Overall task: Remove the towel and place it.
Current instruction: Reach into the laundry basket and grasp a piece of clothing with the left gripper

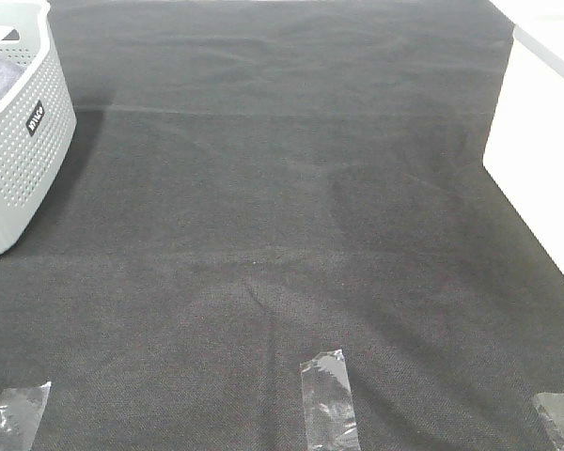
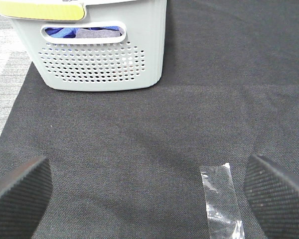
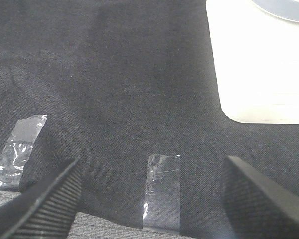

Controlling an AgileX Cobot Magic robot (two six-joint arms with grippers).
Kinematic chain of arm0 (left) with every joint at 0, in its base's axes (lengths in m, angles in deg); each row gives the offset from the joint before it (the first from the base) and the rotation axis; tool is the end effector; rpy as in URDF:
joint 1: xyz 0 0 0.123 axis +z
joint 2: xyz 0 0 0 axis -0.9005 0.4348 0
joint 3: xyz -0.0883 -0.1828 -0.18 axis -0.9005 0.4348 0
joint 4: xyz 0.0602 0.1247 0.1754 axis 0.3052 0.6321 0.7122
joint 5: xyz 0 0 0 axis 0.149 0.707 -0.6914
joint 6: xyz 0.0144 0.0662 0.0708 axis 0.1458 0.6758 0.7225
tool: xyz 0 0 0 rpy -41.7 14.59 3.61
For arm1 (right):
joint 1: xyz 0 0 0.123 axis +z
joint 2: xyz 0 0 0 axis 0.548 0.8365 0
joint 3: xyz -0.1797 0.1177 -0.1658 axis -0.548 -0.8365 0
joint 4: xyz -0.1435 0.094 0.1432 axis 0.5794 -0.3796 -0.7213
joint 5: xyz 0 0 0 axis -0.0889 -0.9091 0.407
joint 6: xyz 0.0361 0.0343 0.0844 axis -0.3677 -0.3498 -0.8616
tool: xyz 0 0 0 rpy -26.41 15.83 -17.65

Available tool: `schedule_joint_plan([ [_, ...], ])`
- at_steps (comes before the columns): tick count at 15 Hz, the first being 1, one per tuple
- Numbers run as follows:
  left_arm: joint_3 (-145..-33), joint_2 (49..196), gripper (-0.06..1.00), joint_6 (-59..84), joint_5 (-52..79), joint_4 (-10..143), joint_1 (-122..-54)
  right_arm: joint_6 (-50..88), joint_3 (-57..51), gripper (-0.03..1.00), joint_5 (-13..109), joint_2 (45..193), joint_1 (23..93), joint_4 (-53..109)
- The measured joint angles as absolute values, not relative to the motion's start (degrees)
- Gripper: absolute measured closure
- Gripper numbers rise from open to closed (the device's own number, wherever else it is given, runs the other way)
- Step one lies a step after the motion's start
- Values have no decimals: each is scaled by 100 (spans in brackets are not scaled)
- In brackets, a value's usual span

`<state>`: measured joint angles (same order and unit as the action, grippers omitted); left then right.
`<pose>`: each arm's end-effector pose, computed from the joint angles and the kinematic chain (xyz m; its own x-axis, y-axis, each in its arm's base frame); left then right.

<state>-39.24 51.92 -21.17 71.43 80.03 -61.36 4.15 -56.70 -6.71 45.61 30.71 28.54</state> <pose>-0.0078 -0.0003 0.2646 -0.4872 -0.0244 -0.8730 -0.0500 0.9987 0.0000 -0.0095 0.0119 0.2456 -0.5258 -0.0641 -0.8482 -0.1012 0.9948 -0.0124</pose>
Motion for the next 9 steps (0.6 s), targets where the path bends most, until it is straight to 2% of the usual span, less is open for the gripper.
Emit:
schedule_joint_plan([
  [4, -3924, 5204, -5, -2060, 7143, 8003, -6136, 415, -5670, 21, -671, 4561, 3071, 2854],
  [9, -4691, 6860, -5, -198, 7161, 8043, -6136, 415, -5670, 21, -671, 4561, 3071, 2854],
])
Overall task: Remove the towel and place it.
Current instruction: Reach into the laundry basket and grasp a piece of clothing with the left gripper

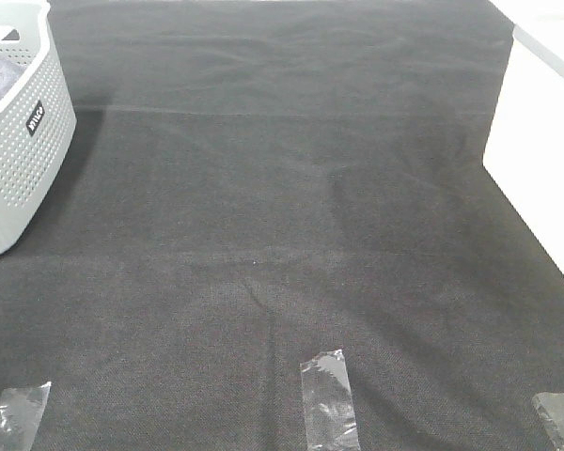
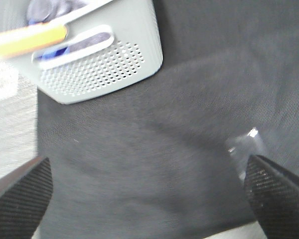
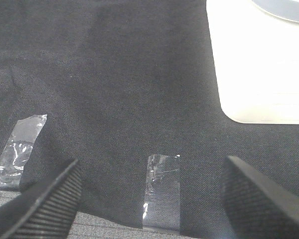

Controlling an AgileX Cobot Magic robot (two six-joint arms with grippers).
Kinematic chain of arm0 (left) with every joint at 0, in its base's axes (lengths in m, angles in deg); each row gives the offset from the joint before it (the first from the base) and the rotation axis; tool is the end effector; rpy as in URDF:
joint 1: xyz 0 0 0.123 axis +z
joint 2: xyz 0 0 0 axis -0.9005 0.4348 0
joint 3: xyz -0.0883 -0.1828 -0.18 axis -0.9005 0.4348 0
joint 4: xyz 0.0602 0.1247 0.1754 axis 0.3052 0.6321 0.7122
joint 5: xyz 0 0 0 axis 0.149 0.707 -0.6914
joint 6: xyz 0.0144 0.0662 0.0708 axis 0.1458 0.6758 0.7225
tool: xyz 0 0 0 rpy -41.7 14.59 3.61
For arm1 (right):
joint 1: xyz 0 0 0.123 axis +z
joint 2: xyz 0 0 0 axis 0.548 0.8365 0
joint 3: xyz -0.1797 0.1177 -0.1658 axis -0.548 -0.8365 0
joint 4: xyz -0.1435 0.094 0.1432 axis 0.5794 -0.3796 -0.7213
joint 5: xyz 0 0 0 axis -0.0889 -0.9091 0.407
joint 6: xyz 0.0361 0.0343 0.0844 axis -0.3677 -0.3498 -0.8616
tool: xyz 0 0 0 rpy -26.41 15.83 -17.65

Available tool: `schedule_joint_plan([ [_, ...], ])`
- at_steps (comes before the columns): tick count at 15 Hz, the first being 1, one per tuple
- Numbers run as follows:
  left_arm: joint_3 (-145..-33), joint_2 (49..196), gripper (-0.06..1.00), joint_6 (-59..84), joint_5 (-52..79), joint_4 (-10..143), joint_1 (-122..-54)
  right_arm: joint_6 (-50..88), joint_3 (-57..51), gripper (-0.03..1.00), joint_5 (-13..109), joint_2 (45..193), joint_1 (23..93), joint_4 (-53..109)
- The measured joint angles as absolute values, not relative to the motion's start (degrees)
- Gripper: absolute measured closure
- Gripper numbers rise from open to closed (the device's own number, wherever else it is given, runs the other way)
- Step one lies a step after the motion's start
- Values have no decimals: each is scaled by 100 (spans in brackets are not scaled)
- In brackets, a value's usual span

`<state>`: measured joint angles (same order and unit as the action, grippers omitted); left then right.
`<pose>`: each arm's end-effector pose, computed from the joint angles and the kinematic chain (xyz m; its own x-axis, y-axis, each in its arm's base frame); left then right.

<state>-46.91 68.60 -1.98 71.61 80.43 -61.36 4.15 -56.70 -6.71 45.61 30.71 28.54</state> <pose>0.0285 0.0021 0.2972 -0.6032 0.3020 -0.7382 0.1540 0.9522 0.2637 -0.0095 0.0119 0.2456 -0.5258 -0.0641 -0.8482 -0.1012 0.9948 -0.0124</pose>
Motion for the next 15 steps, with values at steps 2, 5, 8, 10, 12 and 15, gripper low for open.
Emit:
schedule_joint_plan([
  [2, -5574, 8344, -4, 673, 7166, 8049, -6136, 415, -5670, 21, -671, 4561, 3071, 2854],
  [5, -6766, 9948, -3, 1378, 7172, 8157, -6136, 415, -5670, 21, -671, 4561, 3071, 2854],
  [8, -8353, 11770, -3, 1853, 7321, 8696, -6136, 415, -5670, 21, -671, 4561, 3071, 2854],
  [10, -9424, 12853, -3, 2214, 7693, 9189, -6136, 415, -5670, 21, -671, 4561, 3071, 2854],
  [12, -10553, 14211, 0, 2592, 7860, 10209, -6136, 415, -5670, 21, -671, 4561, 3071, 2854],
  [15, -11338, 15173, 1, 3194, 7877, 10724, -6136, 415, -5670, 21, -671, 4561, 3071, 2854],
])
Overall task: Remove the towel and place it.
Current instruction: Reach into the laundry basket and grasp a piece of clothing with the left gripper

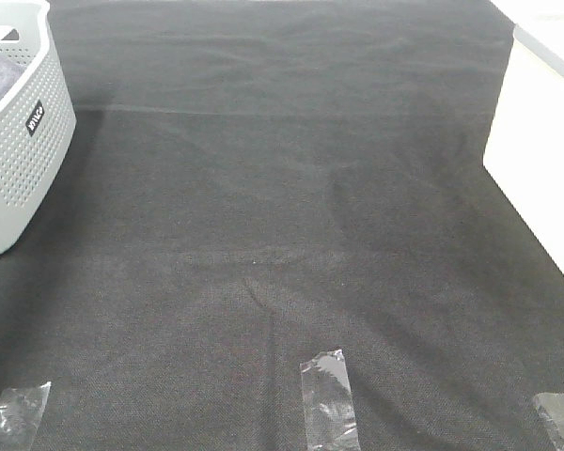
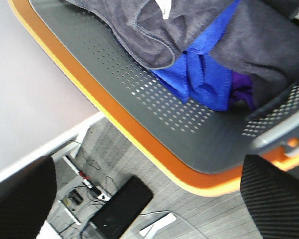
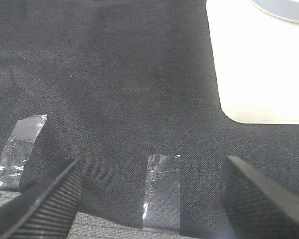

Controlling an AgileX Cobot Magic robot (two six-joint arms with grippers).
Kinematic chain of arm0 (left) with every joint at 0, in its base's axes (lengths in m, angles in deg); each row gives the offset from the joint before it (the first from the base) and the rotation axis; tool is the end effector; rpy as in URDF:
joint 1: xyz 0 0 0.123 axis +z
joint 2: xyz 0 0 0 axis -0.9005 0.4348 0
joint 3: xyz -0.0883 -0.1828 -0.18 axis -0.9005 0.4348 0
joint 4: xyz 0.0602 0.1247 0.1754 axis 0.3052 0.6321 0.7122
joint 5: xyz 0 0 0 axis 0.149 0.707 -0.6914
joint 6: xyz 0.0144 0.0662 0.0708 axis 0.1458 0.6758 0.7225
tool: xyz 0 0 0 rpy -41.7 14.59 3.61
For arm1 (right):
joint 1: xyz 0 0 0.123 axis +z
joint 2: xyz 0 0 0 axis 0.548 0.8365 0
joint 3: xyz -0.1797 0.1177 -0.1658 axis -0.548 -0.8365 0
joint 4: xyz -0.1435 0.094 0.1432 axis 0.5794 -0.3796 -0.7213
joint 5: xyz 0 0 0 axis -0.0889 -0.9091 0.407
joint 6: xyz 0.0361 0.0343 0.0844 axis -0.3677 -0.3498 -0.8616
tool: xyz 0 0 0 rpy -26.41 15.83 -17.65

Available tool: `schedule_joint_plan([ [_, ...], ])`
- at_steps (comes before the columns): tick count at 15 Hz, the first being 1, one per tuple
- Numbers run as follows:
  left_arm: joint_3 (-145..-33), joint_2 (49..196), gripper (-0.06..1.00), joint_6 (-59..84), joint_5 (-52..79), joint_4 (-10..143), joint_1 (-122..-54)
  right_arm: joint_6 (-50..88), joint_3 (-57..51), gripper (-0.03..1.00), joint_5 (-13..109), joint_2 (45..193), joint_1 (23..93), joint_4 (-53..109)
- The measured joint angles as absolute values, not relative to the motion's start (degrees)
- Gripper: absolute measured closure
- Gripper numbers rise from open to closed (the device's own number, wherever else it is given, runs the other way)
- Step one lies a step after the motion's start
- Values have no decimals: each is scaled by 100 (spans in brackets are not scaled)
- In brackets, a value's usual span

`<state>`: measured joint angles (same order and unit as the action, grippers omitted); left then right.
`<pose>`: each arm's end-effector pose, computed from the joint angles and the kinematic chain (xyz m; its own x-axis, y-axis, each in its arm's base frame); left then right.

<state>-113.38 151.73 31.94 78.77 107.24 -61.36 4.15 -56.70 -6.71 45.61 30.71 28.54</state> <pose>0.3528 0.0597 0.3527 -0.6186 0.7784 0.1064 0.6565 0.4378 0.6142 -0.0095 0.0119 0.2456 -0.5258 -0.0641 -0.8482 -0.1012 0.9948 -0.0124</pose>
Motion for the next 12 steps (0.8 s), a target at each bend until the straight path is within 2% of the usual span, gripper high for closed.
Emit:
schedule_joint_plan([
  [5, -12283, 16617, 1, 3996, 7860, 10764, -6062, 415, -5670, 21, -671, 4561, 3071, 2854],
  [12, -12942, 18015, 1, 4357, 7229, 10684, -5815, 415, -5670, 21, -671, 4561, 3071, 2825],
])
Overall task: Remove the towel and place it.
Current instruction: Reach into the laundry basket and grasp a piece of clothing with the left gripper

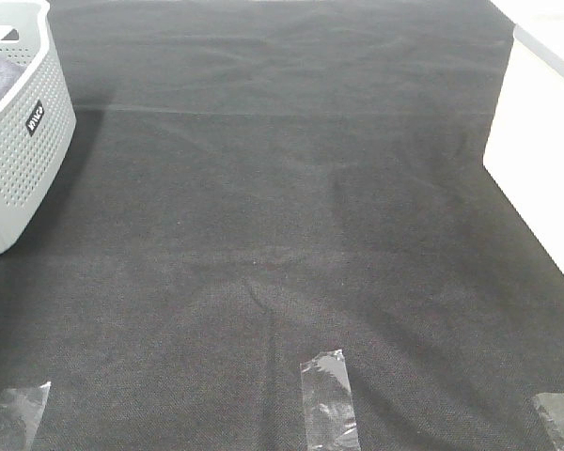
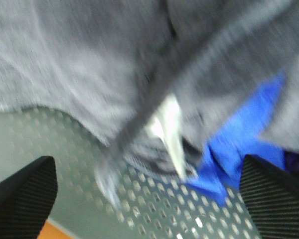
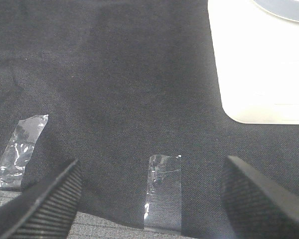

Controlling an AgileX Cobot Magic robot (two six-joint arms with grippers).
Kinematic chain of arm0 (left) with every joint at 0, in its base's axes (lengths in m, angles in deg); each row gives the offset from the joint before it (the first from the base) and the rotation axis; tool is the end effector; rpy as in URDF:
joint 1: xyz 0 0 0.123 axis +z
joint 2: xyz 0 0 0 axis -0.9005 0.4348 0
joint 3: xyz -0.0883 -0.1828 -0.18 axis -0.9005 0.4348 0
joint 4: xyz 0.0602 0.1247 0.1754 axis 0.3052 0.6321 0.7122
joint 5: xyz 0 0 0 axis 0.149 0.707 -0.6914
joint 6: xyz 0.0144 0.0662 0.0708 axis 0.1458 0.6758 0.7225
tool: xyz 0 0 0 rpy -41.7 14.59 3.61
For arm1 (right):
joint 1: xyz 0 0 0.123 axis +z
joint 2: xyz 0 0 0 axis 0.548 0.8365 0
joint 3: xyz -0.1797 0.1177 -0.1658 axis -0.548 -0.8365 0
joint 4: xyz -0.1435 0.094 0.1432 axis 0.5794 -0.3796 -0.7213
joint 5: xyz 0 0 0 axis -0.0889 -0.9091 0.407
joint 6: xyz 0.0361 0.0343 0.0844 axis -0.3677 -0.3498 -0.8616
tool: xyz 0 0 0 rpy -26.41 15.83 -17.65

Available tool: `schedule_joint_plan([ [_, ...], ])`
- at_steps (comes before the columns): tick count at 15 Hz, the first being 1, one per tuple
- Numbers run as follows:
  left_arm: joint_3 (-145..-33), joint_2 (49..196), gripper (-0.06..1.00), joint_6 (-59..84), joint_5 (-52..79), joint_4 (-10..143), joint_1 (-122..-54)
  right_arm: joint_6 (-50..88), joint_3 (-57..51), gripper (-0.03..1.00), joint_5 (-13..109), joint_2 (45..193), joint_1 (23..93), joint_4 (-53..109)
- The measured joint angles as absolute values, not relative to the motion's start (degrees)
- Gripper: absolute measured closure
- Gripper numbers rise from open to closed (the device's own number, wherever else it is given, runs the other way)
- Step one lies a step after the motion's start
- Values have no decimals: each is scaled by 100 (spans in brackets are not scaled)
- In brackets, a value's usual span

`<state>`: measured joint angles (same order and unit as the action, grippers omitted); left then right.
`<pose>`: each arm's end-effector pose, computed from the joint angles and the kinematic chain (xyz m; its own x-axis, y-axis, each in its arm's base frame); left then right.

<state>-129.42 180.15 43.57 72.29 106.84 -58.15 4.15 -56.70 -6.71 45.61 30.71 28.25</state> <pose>0.4574 0.0883 0.2247 -0.4490 0.8524 0.2680 0.8275 0.2836 0.4846 -0.0095 0.0123 0.2457 -0.5255 -0.0618 -0.8486 -0.1039 0.9946 -0.0081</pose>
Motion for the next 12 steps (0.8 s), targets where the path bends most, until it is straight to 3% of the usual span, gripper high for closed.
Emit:
schedule_joint_plan([
  [12, -13704, 18416, 1, 4678, 7046, 10260, -5821, 415, -5670, 21, -671, 4561, 3071, 2825],
])
